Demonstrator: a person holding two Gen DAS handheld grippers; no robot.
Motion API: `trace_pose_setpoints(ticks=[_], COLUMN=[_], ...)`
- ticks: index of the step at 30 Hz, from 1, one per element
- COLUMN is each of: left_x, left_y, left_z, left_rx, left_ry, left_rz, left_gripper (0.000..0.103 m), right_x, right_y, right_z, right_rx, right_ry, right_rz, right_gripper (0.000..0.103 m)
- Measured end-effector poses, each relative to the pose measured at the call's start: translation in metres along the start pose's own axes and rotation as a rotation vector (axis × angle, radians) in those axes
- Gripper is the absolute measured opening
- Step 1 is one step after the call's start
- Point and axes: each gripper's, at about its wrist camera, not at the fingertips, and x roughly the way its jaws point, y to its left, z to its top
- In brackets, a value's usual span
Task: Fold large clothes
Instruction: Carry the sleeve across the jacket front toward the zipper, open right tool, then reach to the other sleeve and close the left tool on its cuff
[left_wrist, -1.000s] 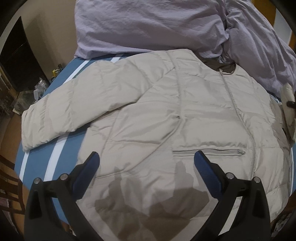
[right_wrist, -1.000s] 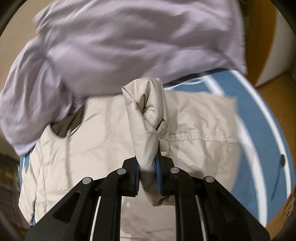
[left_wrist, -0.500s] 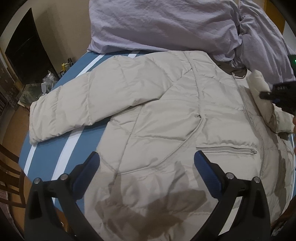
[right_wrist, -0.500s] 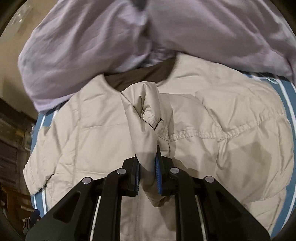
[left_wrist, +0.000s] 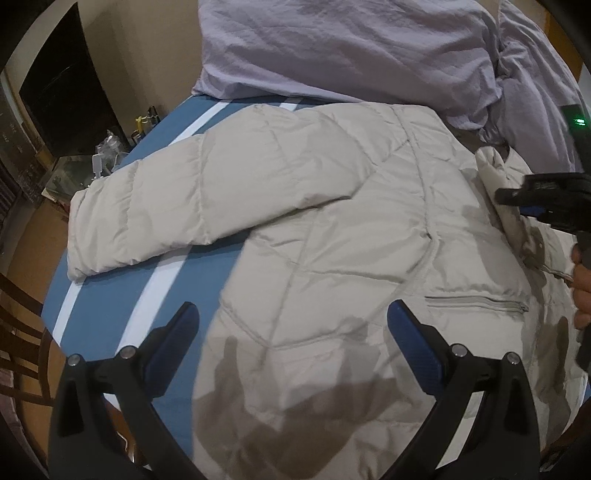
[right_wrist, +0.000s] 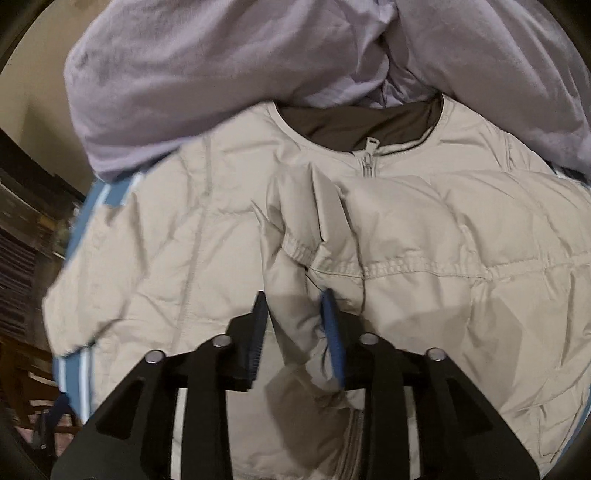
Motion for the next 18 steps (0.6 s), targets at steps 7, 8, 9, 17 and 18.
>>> trace_pose_setpoints(ticks=[7,8,9,17,18], left_x=[0.003,0.003,0.003,0.010,0.012], left_y=[0.034,0.040,0.046,0.112,0.122], left_z=[0.009,0.011,0.012,0.030,0.032], left_rx=[-0.060,-0.071,-0.081,-0.201,-0.216], left_ry=[-0.008,-0.010,-0.013,-0.036,-0.039], left_rz=[0.052,0.061,0.069,0.166,0.182], left_gripper=[0.101,0.101,0.101,0.101,0.101], right_x=[-0.031,-0.028,-0.023,0.014,0.019], right_y=[-0.028,-0.033,-0.037,-0.034,-0.031], right_z=[0.009,0.009,0.009,-0.011,-0.014], right_rx=[0.067,0.077,0.086,0.035,0.022], right_ry=[-0.119,-0.115,-0.104,-0.062,-0.064], right_rz=[-0.028,-0.057,-0.085,-0.191,-0.211], right_gripper=[0.050,0.050,0.050,0.066,0.069])
